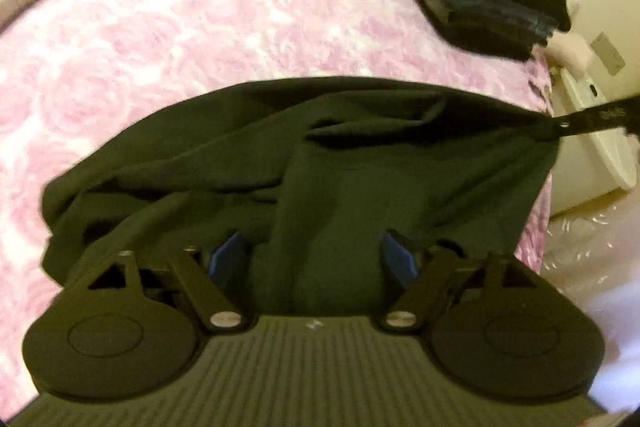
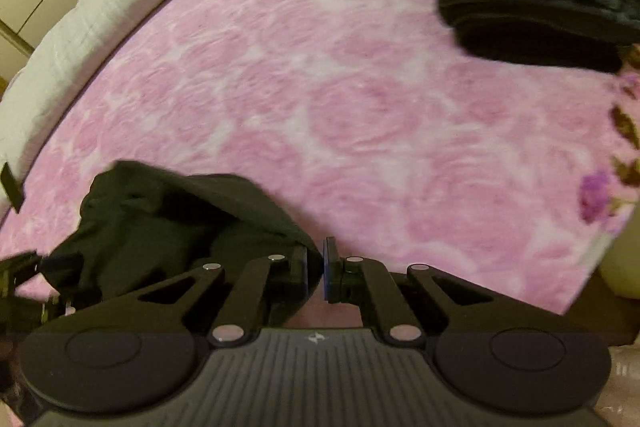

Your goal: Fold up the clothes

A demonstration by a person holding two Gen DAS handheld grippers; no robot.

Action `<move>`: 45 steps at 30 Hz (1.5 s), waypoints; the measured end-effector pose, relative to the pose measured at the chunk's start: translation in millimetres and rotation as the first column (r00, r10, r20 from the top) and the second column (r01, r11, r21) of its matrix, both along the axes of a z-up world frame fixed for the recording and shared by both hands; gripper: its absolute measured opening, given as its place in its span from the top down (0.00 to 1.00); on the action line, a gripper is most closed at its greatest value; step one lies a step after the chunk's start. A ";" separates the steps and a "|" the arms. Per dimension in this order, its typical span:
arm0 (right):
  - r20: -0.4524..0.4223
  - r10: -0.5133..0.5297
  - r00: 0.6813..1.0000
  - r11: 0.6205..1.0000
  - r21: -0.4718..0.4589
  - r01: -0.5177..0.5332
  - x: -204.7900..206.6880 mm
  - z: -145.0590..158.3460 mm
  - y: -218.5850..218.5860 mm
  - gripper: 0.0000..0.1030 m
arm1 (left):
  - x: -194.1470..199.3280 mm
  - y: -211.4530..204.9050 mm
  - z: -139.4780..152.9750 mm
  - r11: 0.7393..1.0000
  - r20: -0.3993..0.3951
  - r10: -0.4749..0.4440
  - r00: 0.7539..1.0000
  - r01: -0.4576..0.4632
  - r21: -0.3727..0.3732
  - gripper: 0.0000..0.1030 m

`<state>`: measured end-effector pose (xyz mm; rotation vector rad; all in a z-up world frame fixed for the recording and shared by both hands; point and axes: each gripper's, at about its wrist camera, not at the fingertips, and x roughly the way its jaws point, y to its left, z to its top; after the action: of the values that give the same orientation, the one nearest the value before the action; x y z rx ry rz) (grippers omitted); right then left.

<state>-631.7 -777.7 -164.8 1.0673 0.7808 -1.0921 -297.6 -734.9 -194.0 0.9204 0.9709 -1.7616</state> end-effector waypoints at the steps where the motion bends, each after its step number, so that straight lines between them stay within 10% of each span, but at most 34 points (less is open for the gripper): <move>1: -0.006 -0.009 1.000 1.000 -0.005 0.009 -6.5 0.0 1.4 0.96 | -6.9 -8.0 -9.0 0.999 0.020 -0.018 1.000 0.018 0.027 0.47; 6: 0.025 -0.056 0.998 0.998 0.006 0.056 -14.0 -10.4 7.0 0.96 | -20.3 -13.9 -6.7 0.993 0.018 -0.112 0.994 0.112 0.040 1.00; 13: 0.073 -0.043 0.996 0.998 -0.038 0.045 -9.1 14.4 2.8 0.96 | 59.3 8.2 98.1 0.980 -0.091 0.107 0.990 -0.121 -0.159 1.00; 23: 0.207 0.118 0.971 0.946 -0.322 -0.047 61.0 136.1 -34.6 0.96 | 188.9 105.8 277.6 0.827 0.047 0.393 0.918 -0.330 -0.456 0.99; 30: 0.248 0.239 0.939 0.873 -0.478 -0.096 116.7 212.8 -18.2 0.96 | 222.7 165.0 315.9 0.746 -0.011 0.489 0.872 -0.425 -0.513 0.99; 38: 0.221 0.112 0.969 0.805 -0.592 0.042 66.6 288.0 20.1 0.96 | 177.4 73.4 360.0 0.759 -0.036 0.242 0.970 -0.212 -0.615 0.99; 45: 0.256 -0.054 0.965 0.726 -0.654 0.214 4.1 360.3 120.2 0.94 | 113.3 6.4 423.4 0.682 -0.016 -0.003 1.000 -0.010 -0.731 0.99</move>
<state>-627.6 -657.5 195.5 0.5932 0.0790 -1.2218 -184.3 -728.5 229.5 0.3680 0.1896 -1.9146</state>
